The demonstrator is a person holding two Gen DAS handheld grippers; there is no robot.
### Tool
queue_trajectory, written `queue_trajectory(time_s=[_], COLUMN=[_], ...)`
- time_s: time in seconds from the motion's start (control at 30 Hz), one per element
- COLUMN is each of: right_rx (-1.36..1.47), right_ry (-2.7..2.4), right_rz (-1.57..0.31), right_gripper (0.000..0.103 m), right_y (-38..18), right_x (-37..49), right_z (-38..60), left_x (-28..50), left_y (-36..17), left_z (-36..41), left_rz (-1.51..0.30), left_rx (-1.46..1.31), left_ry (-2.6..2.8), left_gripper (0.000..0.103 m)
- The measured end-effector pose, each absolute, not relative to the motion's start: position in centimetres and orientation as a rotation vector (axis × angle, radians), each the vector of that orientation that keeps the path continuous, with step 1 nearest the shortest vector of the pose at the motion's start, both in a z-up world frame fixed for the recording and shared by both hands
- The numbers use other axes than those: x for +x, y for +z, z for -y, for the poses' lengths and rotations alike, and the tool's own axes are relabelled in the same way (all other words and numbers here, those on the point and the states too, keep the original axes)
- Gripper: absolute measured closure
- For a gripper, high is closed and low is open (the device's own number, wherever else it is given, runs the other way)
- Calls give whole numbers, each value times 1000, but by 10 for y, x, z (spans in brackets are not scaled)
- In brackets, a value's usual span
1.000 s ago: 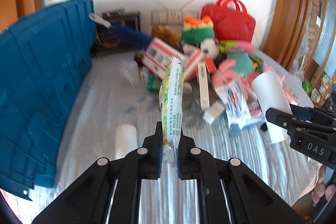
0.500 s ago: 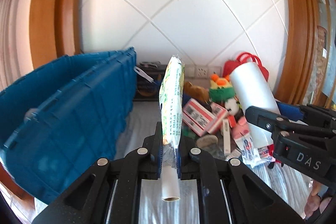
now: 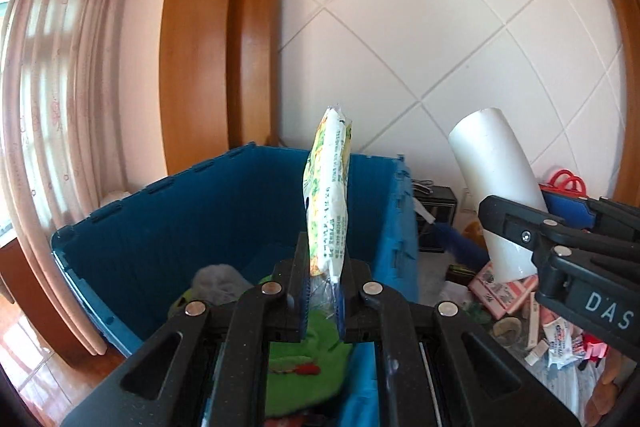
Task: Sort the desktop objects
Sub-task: 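Lift and carry the snack packet and paper roll over the blue crate, then open both grippers to drop the packet and roll into the crate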
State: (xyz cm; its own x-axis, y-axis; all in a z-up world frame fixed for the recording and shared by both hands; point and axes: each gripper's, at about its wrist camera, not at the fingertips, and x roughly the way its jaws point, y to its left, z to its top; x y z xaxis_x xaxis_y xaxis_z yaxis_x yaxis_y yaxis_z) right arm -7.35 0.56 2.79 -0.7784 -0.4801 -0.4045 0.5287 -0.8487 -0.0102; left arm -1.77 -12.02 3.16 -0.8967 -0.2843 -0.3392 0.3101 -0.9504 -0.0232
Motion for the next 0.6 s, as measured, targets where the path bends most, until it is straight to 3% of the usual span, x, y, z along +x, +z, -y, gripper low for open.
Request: queue_trajectory(time_s=[0.3, 0.6], right_rx=[679, 758], right_ry=[-2461, -2487], right_rz=[-233, -295], right_gripper=[58, 58], right_y=[3, -14], right_x=[-95, -102], right_z=[102, 113], left_x=[-38, -58], left_y=[13, -2], left_z=[228, 258], left_rz=[-172, -204], left_rx=[665, 754], left_ry=[-2670, -2667], left_gripper=[93, 93])
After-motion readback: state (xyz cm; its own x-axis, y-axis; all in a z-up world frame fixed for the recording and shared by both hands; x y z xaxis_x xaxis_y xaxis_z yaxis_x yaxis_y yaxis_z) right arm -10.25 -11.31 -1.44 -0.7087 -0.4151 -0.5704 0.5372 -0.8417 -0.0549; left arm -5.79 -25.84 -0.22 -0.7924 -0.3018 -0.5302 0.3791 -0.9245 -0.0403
